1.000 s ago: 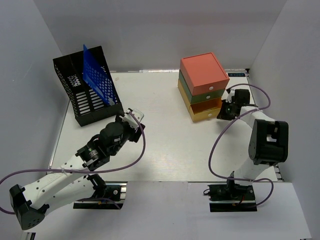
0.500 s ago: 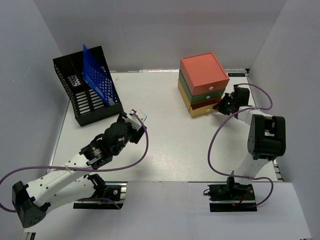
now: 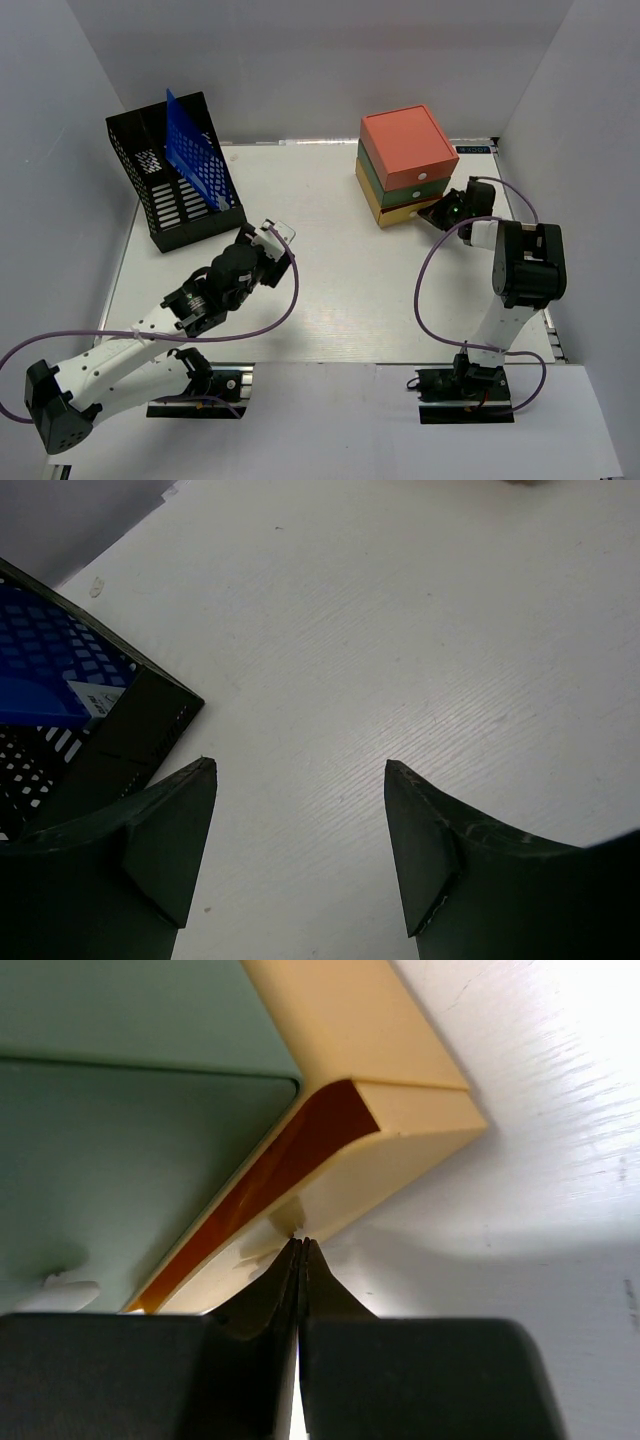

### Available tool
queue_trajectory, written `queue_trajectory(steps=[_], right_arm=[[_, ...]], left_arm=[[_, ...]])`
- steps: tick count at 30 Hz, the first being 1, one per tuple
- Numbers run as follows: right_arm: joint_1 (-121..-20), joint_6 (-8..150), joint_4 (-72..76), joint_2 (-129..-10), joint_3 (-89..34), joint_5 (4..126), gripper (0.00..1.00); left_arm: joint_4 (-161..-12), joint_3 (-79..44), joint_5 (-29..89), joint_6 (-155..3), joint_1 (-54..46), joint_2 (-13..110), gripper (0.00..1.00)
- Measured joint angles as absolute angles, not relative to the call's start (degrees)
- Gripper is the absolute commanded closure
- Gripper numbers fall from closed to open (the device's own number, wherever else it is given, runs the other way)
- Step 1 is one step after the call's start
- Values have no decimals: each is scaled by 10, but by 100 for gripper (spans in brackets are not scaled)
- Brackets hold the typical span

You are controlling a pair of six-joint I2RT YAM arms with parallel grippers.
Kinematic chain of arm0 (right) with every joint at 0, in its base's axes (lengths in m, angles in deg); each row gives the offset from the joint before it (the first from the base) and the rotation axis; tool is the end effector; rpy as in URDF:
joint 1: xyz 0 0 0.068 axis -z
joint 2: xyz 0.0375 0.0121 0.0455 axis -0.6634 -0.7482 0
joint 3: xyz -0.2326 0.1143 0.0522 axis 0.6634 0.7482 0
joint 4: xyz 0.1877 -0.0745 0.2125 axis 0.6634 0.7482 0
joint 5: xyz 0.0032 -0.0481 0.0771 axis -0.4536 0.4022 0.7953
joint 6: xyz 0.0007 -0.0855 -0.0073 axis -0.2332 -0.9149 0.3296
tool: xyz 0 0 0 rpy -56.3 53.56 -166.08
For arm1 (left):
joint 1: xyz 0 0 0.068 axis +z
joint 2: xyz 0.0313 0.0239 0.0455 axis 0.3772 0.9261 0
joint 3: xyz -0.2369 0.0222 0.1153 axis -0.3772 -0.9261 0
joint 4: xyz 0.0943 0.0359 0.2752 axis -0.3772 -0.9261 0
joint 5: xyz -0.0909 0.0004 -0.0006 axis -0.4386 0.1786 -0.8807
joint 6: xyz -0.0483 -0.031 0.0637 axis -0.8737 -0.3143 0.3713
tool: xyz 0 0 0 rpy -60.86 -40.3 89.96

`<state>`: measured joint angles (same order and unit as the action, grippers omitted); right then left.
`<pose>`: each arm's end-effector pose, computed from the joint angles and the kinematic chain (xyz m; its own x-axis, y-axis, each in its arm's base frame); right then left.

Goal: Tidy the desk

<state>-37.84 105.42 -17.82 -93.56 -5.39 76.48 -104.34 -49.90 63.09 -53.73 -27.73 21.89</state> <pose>0.4287 -0.0027 0.0974 -0.5520 0.6591 -0.5108 0.1956 0.6978 0.6891 0.1956 -0.1831 0.2624 -0.1791 0.4713 -0.8636 0.4906 0.8037 0.3369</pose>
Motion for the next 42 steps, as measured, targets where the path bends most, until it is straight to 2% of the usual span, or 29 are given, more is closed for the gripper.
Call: queue_trajectory(steps=[19, 26, 28, 29, 30, 32, 35, 36, 42], right_arm=[[-371, 1169, -323, -946, -10, 797, 100], [-350, 1078, -238, -877, 30, 824, 100], [-346, 1012, -190, -838, 23, 834, 89], [-346, 972, -159, -817, 14, 840, 64], [-346, 932, -124, -797, 0, 847, 48], [-349, 854, -66, -760, -26, 857, 35], [-355, 756, 14, -704, -63, 864, 25], [-357, 730, 33, -683, -68, 864, 11], [-356, 656, 91, -540, -47, 855, 11]], left_arm=[[-1043, -508, 635, -536, -277, 226, 22], [-1043, -508, 634, -536, -277, 226, 21], [-1043, -508, 634, -536, -277, 225, 20], [-1043, -508, 633, -536, -277, 225, 11], [-1043, -508, 632, -536, -277, 225, 2], [-1043, -508, 630, -538, -277, 225, 2], [-1043, -508, 629, -541, -277, 225, 2], [-1043, -508, 628, -542, -277, 225, 2], [-1039, -509, 622, -546, -277, 225, 2]])
